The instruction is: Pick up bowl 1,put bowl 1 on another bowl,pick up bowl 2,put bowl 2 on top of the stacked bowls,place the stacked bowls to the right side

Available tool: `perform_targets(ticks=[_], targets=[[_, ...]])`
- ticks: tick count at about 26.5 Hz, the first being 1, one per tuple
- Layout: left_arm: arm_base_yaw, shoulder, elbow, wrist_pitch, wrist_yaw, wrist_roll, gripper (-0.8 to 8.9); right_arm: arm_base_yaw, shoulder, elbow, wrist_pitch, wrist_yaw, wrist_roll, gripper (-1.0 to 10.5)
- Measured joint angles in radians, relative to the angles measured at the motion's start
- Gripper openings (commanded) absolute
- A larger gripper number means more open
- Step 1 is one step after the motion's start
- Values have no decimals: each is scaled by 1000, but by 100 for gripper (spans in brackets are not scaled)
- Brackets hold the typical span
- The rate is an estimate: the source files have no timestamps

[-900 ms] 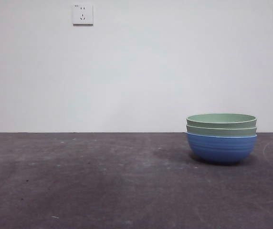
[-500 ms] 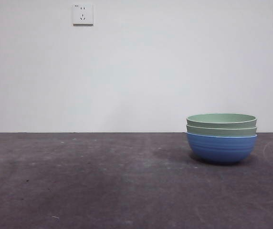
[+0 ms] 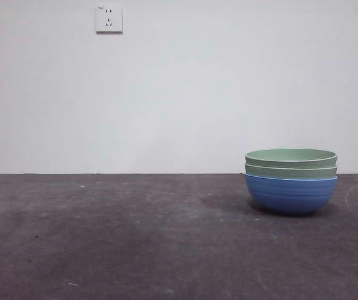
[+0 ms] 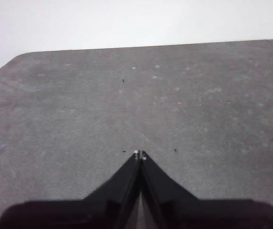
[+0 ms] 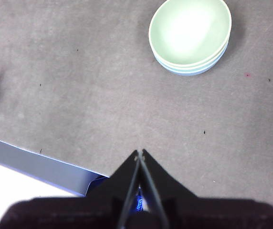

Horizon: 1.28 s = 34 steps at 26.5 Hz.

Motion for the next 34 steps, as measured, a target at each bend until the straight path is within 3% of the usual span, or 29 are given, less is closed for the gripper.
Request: perform_targets(ticks=[8,28,34], targets=[[0,-1,0,0,3,-121,-3,0,0,0,0,0,0,4],[0,-1,0,0,3,-130,-3,-11,-3,0,6,12,-24,4],[0,-1,0,0,3,-130,-3,-91,-133,-48,249,16,-60,4]])
